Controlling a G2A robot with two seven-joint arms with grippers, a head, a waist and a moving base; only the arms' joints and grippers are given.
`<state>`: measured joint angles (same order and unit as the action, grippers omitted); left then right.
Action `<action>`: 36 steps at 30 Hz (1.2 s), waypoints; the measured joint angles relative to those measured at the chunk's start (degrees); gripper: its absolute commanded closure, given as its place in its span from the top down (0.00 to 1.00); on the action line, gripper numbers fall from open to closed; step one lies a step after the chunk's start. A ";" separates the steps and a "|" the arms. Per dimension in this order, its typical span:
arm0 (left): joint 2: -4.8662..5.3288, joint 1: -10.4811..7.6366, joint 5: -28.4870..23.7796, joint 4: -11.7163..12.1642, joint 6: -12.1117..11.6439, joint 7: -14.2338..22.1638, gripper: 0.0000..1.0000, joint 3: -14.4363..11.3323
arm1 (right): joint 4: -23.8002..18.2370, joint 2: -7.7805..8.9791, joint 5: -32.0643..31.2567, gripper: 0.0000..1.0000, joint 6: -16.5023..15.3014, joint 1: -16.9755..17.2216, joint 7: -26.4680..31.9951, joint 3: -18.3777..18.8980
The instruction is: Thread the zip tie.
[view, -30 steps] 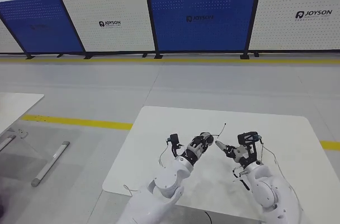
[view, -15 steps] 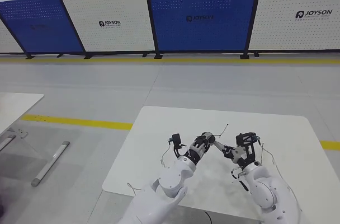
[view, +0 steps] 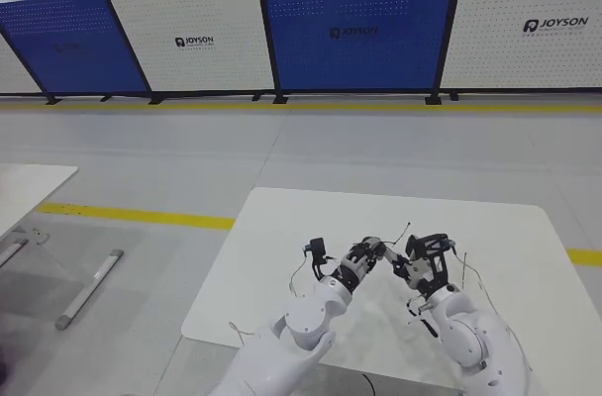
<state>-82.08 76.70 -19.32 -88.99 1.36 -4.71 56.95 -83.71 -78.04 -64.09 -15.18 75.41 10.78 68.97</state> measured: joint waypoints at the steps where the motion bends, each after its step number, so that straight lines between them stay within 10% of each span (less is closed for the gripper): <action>1: -0.04 -0.10 0.00 0.10 0.01 -0.29 0.00 -0.01 | 0.04 0.02 0.01 0.47 0.00 -0.06 0.05 -0.04; 19: -0.67 -1.95 1.31 2.52 1.51 -3.07 0.00 -0.70 | 0.09 0.24 1.06 0.36 -0.06 -1.00 0.20 -0.64; 30: -0.97 -2.56 2.33 2.97 2.69 -3.55 0.00 -1.30 | 0.07 0.34 1.19 0.00 0.12 -1.40 0.71 -1.27; 36: -1.03 -2.48 2.57 2.80 2.85 -3.39 0.00 -1.22 | 0.23 0.38 1.46 0.00 0.23 -1.68 1.14 -1.64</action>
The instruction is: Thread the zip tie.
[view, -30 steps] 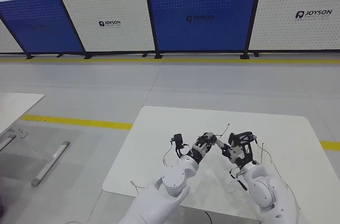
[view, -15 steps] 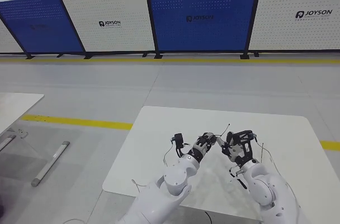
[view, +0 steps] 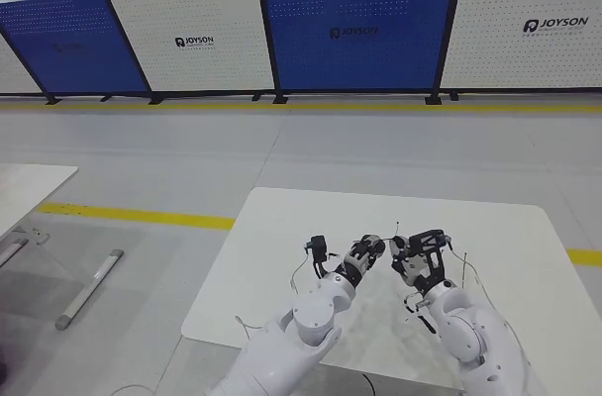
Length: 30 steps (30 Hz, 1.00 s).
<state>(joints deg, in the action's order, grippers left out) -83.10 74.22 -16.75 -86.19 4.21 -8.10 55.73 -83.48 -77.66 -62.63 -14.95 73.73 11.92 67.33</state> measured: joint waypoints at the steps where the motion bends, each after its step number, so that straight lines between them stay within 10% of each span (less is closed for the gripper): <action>1: 0.00 0.04 0.04 -0.05 0.03 0.01 0.00 0.05 | 0.03 0.01 0.01 0.00 0.04 -0.04 0.04 -0.04; 30: 0.21 3.53 -1.68 -5.99 -6.32 2.81 0.00 2.03 | 4.28 0.03 1.21 0.00 -0.51 -1.92 0.85 -2.05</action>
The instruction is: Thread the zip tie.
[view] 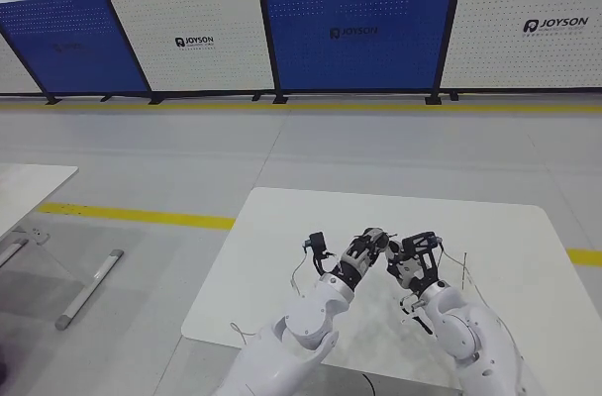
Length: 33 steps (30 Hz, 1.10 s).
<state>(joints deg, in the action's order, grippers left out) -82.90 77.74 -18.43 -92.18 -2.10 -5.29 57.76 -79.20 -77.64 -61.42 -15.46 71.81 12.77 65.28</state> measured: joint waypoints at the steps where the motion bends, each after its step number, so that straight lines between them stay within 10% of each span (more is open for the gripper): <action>1: 0.02 0.11 -0.05 -0.15 -0.10 0.01 0.00 0.12 | 0.16 0.01 0.04 0.00 -0.01 -0.01 -0.06 -0.03; 8: 0.08 0.76 0.01 -0.81 -0.51 -0.14 0.00 0.54 | 0.92 0.04 0.37 0.00 -0.16 -0.07 -0.62 -0.23; 10: 0.08 0.86 0.18 -0.76 -0.41 -0.41 0.00 0.53 | 0.89 0.06 0.61 1.00 -0.27 0.09 -1.05 -0.20; 26: -0.55 -0.23 0.79 1.41 0.02 -2.77 0.00 -1.22 | -1.86 0.73 2.37 1.00 -3.32 2.29 -1.80 0.89; 29: -0.66 -0.44 1.13 2.09 -0.04 -2.70 0.00 -1.66 | -2.08 0.80 2.19 0.87 -3.01 2.19 -2.14 1.00; 33: -0.79 -0.72 1.31 2.87 0.04 -2.75 0.00 -2.03 | -2.40 0.87 2.18 0.45 -2.99 2.24 -2.53 1.01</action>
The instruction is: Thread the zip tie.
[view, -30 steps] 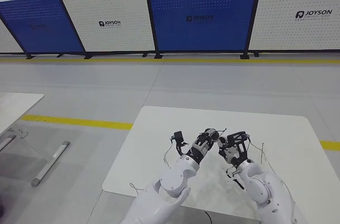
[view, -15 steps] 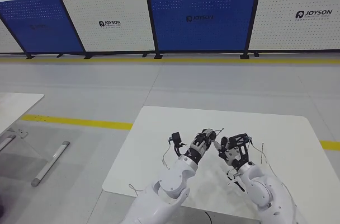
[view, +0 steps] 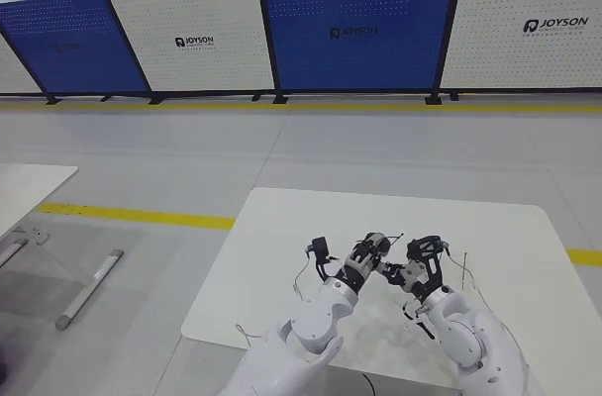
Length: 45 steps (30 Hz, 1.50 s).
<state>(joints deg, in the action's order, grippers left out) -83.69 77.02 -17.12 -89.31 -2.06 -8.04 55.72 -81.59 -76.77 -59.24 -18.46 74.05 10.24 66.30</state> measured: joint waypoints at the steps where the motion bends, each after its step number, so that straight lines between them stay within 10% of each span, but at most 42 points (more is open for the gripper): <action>1: -0.03 -0.07 0.01 0.12 0.00 -0.03 0.00 -0.05 | -0.08 0.02 -0.04 0.37 0.01 0.03 -0.03 -0.01; 4: -0.12 -0.29 0.04 0.40 0.05 -0.14 0.00 -0.17 | -0.33 0.07 -0.16 0.00 0.12 0.04 -0.12 -0.06; 45: -0.74 -0.35 1.18 0.33 -1.43 -1.03 0.00 0.04 | 0.75 0.44 0.20 0.00 0.26 -0.84 -0.23 -1.30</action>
<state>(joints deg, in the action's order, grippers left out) -84.43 76.67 -15.93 -88.98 -3.49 -9.07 55.76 -80.84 -76.33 -59.04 -18.20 73.21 10.01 65.00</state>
